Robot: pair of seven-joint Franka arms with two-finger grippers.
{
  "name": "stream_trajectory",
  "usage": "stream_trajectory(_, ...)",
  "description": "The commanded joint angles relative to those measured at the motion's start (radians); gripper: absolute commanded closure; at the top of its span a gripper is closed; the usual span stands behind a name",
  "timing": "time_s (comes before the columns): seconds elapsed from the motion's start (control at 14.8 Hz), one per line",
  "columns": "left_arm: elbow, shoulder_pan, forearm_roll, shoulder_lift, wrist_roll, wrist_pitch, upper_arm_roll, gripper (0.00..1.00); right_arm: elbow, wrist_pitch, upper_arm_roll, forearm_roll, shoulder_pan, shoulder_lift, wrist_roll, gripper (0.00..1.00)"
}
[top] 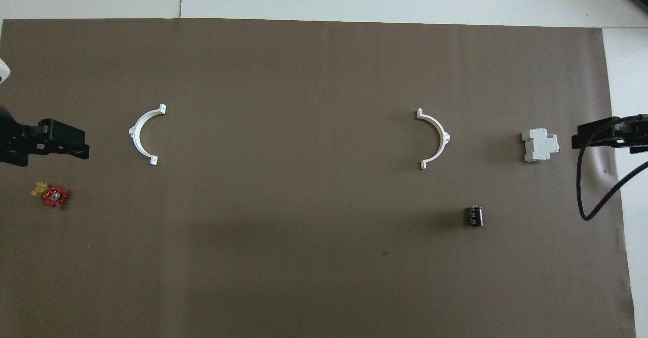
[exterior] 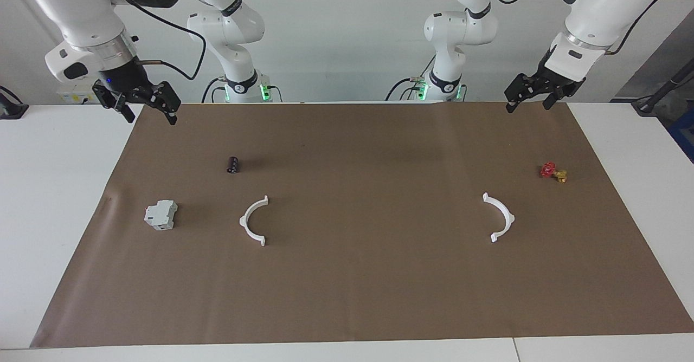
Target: Assemble drain pipe with both arms
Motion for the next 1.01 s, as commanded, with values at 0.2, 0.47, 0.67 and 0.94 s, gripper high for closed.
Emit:
stream_trajectory(0.2,0.014,0.008,-0.006,0.008,0.014,0.003,-0.002,0.00,-0.011,0.280,0.000,0.081,0.049,0.201,-0.015,0.00)
stream_trajectory(0.47,0.014,0.008,-0.006,0.008,0.014,0.003,-0.002,0.00,-0.150,0.574,0.001,0.086,0.130,0.264,-0.024,0.00)
stream_trajectory(0.67,0.014,0.008,-0.006,0.008,0.014,0.003,-0.002,0.00,-0.234,0.717,0.001,0.086,0.161,0.307,-0.047,0.00)
stream_trajectory(0.94,0.014,0.008,-0.006,0.015,0.014,0.006,-0.002,0.00,-0.299,0.808,0.001,0.086,0.161,0.349,-0.112,0.00)
